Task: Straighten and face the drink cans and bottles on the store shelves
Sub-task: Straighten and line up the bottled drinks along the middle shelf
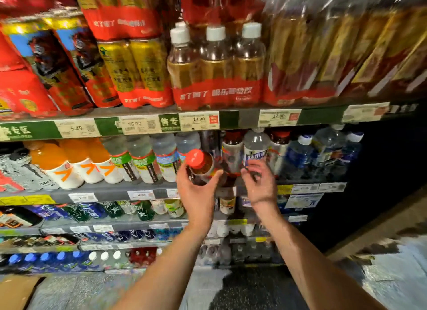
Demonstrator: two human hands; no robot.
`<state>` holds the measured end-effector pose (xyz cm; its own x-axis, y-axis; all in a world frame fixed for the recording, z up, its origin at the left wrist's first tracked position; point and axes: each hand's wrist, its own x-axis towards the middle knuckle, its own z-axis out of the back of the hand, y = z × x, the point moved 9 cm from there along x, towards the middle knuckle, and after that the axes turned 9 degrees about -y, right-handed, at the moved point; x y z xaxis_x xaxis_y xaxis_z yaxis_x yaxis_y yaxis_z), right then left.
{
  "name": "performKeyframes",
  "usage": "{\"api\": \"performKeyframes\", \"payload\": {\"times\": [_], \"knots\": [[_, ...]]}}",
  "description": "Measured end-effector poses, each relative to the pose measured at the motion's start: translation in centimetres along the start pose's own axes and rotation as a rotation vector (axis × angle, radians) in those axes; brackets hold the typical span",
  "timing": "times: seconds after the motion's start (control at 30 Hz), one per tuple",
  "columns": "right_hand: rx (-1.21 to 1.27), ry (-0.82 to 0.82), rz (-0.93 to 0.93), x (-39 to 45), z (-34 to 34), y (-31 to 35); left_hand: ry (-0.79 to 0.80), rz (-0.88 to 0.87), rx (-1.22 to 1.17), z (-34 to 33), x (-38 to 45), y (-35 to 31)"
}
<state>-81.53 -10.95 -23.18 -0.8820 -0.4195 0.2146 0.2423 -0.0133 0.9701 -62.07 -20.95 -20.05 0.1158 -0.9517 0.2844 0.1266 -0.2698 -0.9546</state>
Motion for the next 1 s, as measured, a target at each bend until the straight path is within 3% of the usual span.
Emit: {"api": "performKeyframes", "payload": {"times": [0.23, 0.43, 0.6, 0.77, 1.0], "knots": [[0.048, 0.061, 0.044, 1.1, 3.1, 0.9, -0.161, 0.015, 0.019, -2.1, -1.2, -1.4], [-0.051, 0.056, 0.111, 2.3, 3.8, 1.9, -0.192, 0.021, 0.114, -3.4, -1.0, -1.0], [-0.274, 0.056, 0.263, 2.5, 3.3, 3.6, -0.195, -0.004, 0.173, -4.0, -0.8, -0.5], [-0.391, 0.065, 0.273, 3.1, 2.9, 4.0, -0.19, -0.068, 0.29, -5.4, -0.1, -0.8], [-0.431, 0.007, 0.285, 3.2, 2.7, 4.5, -0.182, -0.098, 0.264, -5.2, -0.3, -0.6]]}}
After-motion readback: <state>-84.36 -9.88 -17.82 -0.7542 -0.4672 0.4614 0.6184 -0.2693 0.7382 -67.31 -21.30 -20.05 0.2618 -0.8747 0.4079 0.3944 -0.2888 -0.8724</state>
